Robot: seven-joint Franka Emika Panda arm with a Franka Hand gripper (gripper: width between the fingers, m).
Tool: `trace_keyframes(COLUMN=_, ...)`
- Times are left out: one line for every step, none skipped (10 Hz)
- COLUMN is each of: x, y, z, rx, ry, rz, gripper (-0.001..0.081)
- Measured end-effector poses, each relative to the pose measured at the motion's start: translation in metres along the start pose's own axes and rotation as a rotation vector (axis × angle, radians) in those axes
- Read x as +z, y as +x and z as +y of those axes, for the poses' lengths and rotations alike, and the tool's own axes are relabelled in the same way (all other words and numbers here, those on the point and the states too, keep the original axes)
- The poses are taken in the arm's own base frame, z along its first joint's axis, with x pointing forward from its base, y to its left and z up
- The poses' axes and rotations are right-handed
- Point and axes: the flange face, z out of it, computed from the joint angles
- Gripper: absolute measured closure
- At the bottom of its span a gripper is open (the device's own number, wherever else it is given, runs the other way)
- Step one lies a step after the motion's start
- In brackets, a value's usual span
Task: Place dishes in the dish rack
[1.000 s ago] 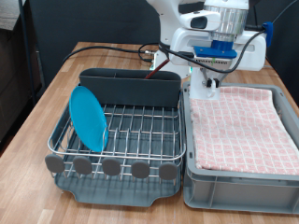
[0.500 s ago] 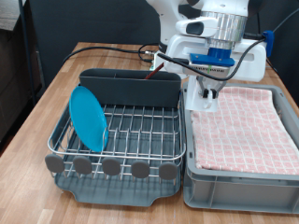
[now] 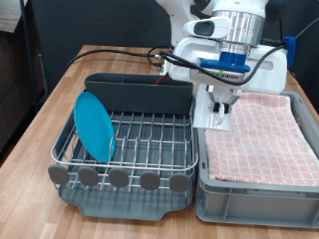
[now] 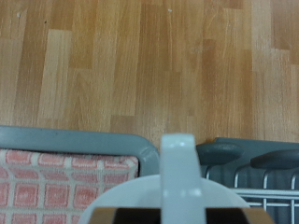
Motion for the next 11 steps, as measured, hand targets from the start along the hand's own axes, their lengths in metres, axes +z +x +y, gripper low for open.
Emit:
trace_keyframes(x=0.0, y=0.004, z=-0.001, rx=0.006, ry=0.001, rz=0.007, gripper=0.0735)
trace_keyframes(x=0.0, y=0.007, z=-0.003, rx=0.011, ry=0.004, rz=0.012, gripper=0.0735)
trace_keyframes(x=0.002, y=0.01, z=-0.003, rx=0.014, ry=0.004, rz=0.015, gripper=0.0735)
trace_keyframes(x=0.005, y=0.012, z=-0.004, rx=0.017, ry=-0.002, rz=0.017, gripper=0.0735)
trace_keyframes(x=0.01, y=0.015, z=-0.003, rx=0.021, ry=-0.009, rz=0.018, gripper=0.0735)
trace_keyframes(x=0.016, y=0.018, z=-0.002, rx=0.027, ry=-0.015, rz=0.019, gripper=0.0735)
trace_keyframes(x=0.022, y=0.021, z=0.0, rx=0.035, ry=-0.016, rz=0.022, gripper=0.0735)
trace_keyframes(x=0.029, y=0.025, z=0.002, rx=0.04, ry=-0.017, rz=0.025, gripper=0.0735)
trace_keyframes(x=0.035, y=0.029, z=0.004, rx=0.044, ry=-0.013, rz=0.029, gripper=0.0735)
trace_keyframes(x=0.041, y=0.032, z=0.005, rx=0.046, ry=-0.01, rz=0.032, gripper=0.0735)
trace_keyframes(x=0.047, y=0.035, z=0.006, rx=0.048, ry=-0.008, rz=0.03, gripper=0.0735)
